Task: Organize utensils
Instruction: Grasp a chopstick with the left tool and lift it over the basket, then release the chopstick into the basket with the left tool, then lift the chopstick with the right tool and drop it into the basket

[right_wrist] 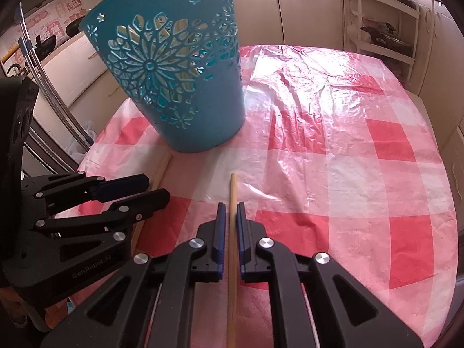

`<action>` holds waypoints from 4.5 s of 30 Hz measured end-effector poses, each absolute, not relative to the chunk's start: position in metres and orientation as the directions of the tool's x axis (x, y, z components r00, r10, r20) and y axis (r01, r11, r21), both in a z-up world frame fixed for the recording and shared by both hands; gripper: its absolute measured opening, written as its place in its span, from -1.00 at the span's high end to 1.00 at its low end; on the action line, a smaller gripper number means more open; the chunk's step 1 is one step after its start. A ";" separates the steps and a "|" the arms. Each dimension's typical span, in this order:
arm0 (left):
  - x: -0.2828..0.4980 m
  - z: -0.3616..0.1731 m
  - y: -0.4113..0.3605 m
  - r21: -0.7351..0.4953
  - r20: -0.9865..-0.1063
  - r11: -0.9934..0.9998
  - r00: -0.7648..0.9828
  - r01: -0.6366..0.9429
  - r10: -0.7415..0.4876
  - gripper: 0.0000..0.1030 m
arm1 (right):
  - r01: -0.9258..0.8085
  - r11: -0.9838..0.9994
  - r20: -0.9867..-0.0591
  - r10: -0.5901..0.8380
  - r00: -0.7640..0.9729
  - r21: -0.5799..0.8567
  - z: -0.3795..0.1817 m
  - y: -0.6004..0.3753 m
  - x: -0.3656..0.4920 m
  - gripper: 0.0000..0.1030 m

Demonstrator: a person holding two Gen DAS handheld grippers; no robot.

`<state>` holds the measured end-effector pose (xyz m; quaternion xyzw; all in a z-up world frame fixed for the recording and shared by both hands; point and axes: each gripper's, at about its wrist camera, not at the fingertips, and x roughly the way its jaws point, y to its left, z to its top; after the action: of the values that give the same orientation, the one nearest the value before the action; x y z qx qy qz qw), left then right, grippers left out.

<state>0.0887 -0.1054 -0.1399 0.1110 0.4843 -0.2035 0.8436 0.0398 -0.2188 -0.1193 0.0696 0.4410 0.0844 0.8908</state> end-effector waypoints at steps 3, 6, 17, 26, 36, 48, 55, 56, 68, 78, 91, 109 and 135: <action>0.089 -0.140 -0.108 0.003 -0.860 0.892 0.457 0.453 -0.229 0.42 | -0.096 0.980 -0.773 0.194 0.604 0.171 -0.119 -0.216 0.038 0.85; 0.089 -0.140 -0.109 0.008 -0.855 0.887 0.463 0.461 -0.233 0.48 | -0.098 0.982 -0.770 0.188 0.609 0.163 -0.120 -0.215 0.037 0.87; 0.075 -0.119 -0.099 -0.028 -0.846 0.842 0.435 0.539 -0.307 0.90 | -0.102 0.980 -0.755 0.198 0.625 0.172 -0.122 -0.217 0.033 0.89; 0.054 -0.013 -0.036 -0.298 -0.644 0.770 0.476 0.564 -0.598 0.90 | -0.103 0.980 -0.755 0.197 0.626 0.170 -0.121 -0.220 0.035 0.89; 0.107 0.085 -0.042 -0.325 -0.312 0.809 0.751 0.491 -0.581 0.90 | -0.106 0.982 -0.754 0.187 0.629 0.154 -0.121 -0.214 0.033 0.85; 0.181 0.060 -0.080 -0.326 -0.244 0.879 0.867 0.348 -0.434 0.90 | -0.105 0.980 -0.753 0.197 0.628 0.168 -0.120 -0.215 0.034 0.85; 0.182 0.030 -0.092 -0.255 -0.311 0.900 0.851 0.354 -0.422 0.90 | -0.108 0.979 -0.752 0.202 0.627 0.173 -0.121 -0.217 0.035 0.83; 0.178 0.026 -0.094 -0.236 -0.326 0.904 0.848 0.356 -0.419 0.90 | -0.109 0.979 -0.752 0.201 0.627 0.171 -0.121 -0.217 0.035 0.82; 0.110 0.025 -0.029 -0.198 -0.364 0.950 0.882 0.242 -0.301 -0.35 | -0.140 0.971 -0.746 0.237 0.622 0.191 -0.120 -0.213 0.032 0.53; 0.109 -0.004 0.048 -0.354 -0.432 0.931 0.868 0.086 -0.245 -0.50 | -0.128 0.992 -0.756 0.085 0.650 0.001 -0.119 -0.195 0.028 0.82; 0.124 -0.017 0.057 -0.381 -0.482 0.924 0.848 0.023 -0.220 -0.50 | -0.211 0.915 -0.538 0.376 0.754 0.343 -0.026 -0.233 0.001 0.90; 0.125 -0.017 0.049 -0.387 -0.491 0.922 0.838 0.033 -0.236 -0.52 | -0.199 0.880 -0.172 0.297 0.939 0.432 0.087 -0.219 0.125 0.89; 0.121 -0.014 0.026 -0.235 -0.578 0.970 0.793 0.062 -0.191 -0.79 | -0.096 0.967 -0.387 0.184 0.904 0.235 0.037 -0.216 0.058 -0.38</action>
<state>0.1208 0.0259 -0.0138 -0.1024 0.3144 -0.0673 0.9413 0.0583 -0.2158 0.0365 0.1059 0.2073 0.0722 0.9698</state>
